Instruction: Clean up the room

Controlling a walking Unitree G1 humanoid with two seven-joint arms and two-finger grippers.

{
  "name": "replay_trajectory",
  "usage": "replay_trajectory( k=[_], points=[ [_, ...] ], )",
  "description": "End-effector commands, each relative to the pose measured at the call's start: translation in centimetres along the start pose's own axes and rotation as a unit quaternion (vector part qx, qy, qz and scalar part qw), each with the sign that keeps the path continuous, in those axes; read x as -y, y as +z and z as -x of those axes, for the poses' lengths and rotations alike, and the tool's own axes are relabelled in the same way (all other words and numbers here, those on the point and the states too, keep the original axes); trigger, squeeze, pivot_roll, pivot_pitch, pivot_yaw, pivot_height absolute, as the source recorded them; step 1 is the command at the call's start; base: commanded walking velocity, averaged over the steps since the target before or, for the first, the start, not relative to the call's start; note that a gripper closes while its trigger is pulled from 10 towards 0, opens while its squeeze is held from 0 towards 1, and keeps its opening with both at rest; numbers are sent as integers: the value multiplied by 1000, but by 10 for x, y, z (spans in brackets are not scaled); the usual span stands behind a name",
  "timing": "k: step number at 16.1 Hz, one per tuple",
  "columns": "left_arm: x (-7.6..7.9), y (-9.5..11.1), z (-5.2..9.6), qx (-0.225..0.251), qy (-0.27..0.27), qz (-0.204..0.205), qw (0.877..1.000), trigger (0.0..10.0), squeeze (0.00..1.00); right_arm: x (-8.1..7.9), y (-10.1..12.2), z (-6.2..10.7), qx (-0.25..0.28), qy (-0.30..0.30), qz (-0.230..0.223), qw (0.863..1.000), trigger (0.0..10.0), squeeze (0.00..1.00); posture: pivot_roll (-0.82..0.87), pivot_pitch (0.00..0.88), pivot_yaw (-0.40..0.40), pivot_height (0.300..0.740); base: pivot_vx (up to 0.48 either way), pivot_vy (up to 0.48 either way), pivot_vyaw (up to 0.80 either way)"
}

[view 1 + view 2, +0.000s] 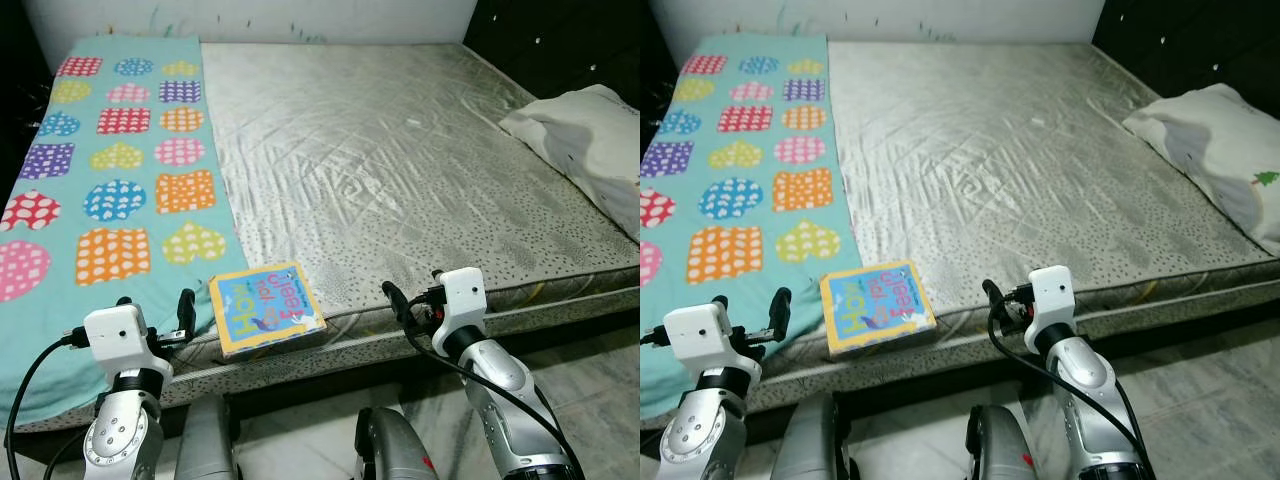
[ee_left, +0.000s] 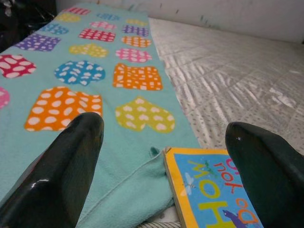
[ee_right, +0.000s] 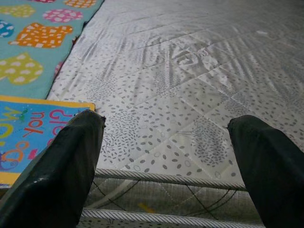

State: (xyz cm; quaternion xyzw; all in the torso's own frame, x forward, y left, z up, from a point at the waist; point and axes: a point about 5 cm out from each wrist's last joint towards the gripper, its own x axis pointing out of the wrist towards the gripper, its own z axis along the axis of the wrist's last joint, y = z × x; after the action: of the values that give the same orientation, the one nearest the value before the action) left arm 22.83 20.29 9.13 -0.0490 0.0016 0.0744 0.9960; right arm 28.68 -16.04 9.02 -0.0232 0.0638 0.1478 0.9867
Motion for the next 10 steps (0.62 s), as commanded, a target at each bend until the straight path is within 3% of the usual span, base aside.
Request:
replay_trajectory(
  k=[1, 10],
  points=[
    [1, 2, 0, 1, -3, 0, 1000, 10000, 0, 1, -2, 1, -5, 2, 3, 1000, 10000, 0, -111, 129, -83, 594, 345, 0, 0],
    [2, 2, -1, -4, -8, -1, 1000, 10000, 0, 0, -3, 0, -9, 5, 3, 1000, 10000, 0, -112, 132, -81, 594, 375, 0, 0]
  ],
)
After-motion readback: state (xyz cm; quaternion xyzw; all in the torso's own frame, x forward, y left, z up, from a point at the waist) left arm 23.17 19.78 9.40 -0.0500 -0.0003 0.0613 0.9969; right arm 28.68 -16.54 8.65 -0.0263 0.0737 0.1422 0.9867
